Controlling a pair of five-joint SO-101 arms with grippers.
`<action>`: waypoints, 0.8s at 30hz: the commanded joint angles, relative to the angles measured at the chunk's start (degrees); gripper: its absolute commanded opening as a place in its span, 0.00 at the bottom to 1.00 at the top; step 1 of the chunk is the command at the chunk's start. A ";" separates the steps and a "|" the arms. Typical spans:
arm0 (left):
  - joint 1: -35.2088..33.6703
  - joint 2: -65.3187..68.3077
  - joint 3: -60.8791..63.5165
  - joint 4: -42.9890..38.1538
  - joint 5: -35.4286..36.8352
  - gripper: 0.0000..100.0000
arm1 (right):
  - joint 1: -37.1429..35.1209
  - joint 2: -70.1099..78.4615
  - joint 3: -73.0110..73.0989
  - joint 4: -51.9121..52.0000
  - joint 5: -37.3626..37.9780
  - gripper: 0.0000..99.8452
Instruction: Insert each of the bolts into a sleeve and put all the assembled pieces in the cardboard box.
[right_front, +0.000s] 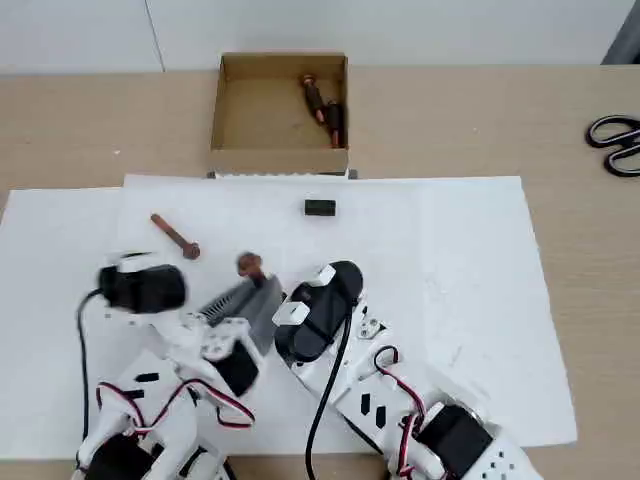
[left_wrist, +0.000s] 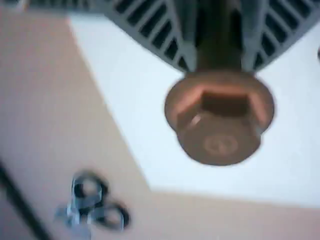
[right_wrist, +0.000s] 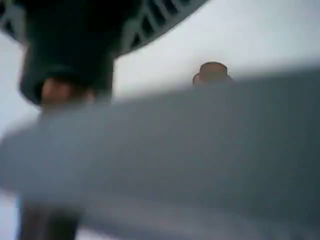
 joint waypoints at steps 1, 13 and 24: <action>3.43 -0.26 -1.36 2.81 -1.93 0.01 | 0.75 -0.66 -1.85 -2.59 0.53 0.00; 4.66 -0.09 -5.23 7.82 -5.27 0.01 | 0.84 -0.66 -2.11 -6.90 4.66 0.00; 0.53 0.00 -7.96 9.05 -7.12 0.12 | 0.84 -0.57 -2.11 -6.81 4.75 0.00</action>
